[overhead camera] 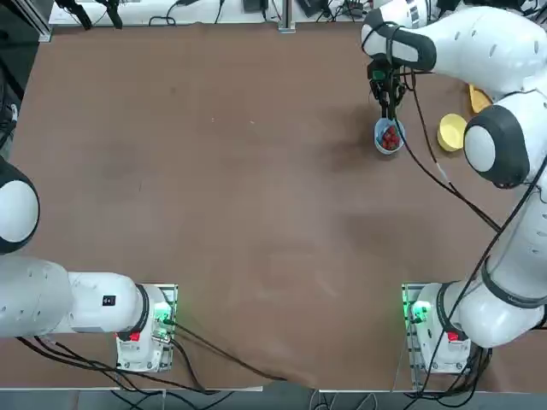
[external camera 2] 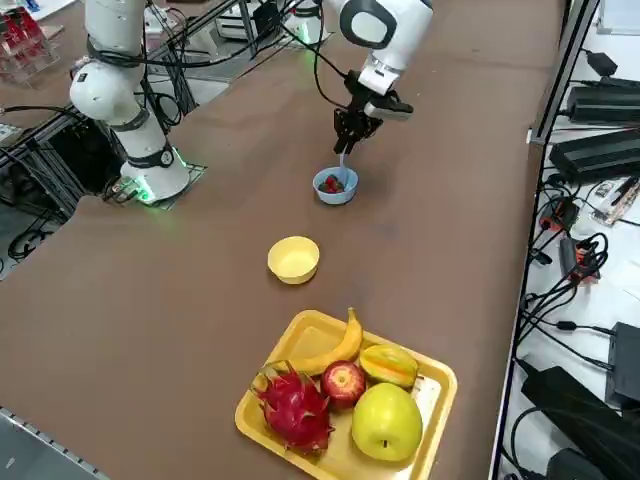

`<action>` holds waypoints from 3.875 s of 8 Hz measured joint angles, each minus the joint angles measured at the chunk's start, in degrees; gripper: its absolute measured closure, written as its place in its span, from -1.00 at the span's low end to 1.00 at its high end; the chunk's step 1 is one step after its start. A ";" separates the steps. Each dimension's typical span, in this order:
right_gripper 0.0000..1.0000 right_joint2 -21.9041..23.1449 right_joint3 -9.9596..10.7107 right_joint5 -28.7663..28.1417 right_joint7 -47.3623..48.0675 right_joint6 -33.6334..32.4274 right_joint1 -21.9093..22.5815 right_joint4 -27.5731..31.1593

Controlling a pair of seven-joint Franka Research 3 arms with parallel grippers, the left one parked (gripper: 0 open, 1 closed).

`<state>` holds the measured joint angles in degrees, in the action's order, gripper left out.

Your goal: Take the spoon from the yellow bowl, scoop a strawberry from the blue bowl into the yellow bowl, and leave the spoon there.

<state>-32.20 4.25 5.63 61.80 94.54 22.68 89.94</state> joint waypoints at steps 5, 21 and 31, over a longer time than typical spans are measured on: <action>0.77 -0.67 -0.31 6.89 0.04 -1.43 3.26 0.01; 0.77 -5.65 -0.45 14.04 -3.20 -5.25 9.57 -3.39; 0.77 -7.94 -0.45 18.61 -5.03 -8.68 13.15 -3.58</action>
<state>-40.14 3.80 24.24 56.76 85.86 35.83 86.37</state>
